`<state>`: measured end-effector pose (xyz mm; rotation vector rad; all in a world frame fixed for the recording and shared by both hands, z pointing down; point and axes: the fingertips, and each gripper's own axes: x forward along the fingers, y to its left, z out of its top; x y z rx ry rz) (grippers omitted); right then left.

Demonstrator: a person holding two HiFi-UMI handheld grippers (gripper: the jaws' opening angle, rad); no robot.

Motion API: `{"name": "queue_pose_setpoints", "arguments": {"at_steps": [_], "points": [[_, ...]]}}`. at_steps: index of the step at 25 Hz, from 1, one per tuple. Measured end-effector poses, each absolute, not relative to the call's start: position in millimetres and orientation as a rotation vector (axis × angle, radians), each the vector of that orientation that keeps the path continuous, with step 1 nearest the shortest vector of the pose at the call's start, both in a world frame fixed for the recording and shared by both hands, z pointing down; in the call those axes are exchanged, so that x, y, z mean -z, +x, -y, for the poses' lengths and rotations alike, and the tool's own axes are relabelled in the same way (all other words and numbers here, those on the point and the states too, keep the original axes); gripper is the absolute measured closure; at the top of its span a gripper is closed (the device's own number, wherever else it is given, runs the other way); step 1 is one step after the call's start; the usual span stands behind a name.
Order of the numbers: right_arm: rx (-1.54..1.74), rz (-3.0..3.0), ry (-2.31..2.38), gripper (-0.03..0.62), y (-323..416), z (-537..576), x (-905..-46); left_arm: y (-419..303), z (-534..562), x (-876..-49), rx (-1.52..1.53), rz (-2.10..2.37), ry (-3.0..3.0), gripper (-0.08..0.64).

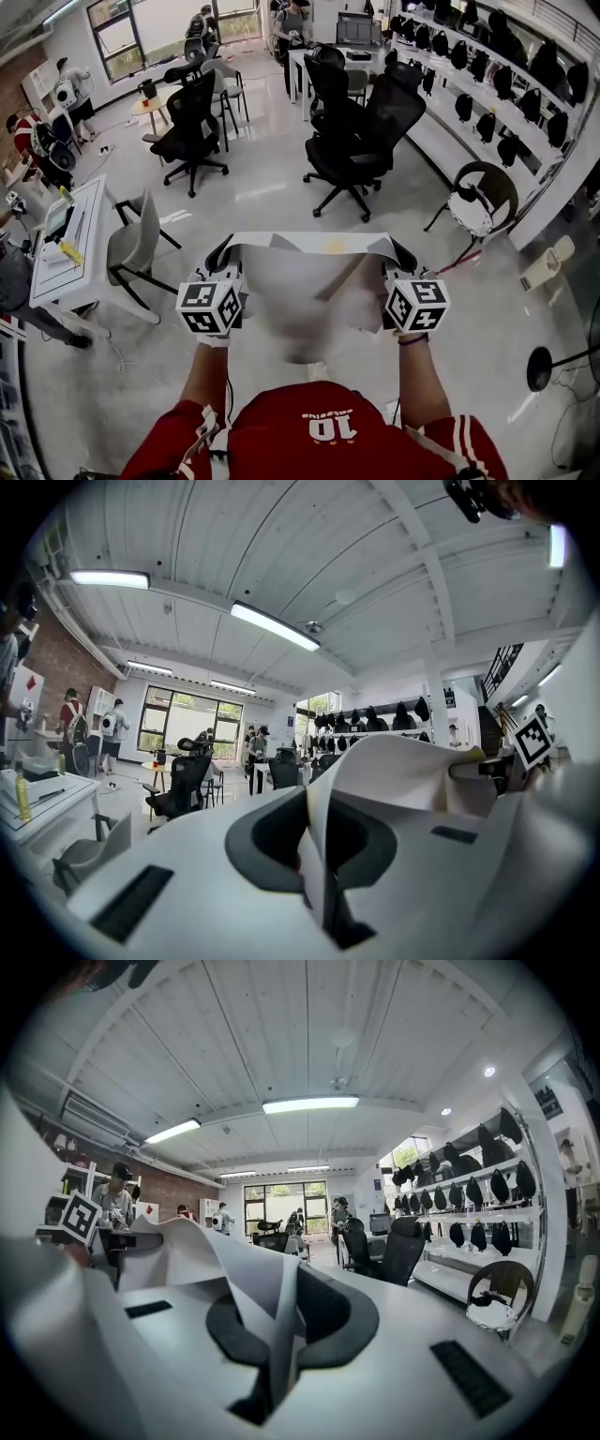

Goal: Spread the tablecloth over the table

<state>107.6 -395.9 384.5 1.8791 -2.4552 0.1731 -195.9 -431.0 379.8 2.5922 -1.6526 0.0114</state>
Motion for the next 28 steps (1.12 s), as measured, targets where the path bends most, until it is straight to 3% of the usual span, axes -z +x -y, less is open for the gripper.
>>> {"name": "queue_pose_setpoints", "arguments": {"at_steps": [28], "points": [[0.011, 2.518, 1.914, 0.575, 160.0, 590.3, -318.3, -144.1, 620.5, -300.5, 0.102, 1.761, 2.695, 0.549]]}}
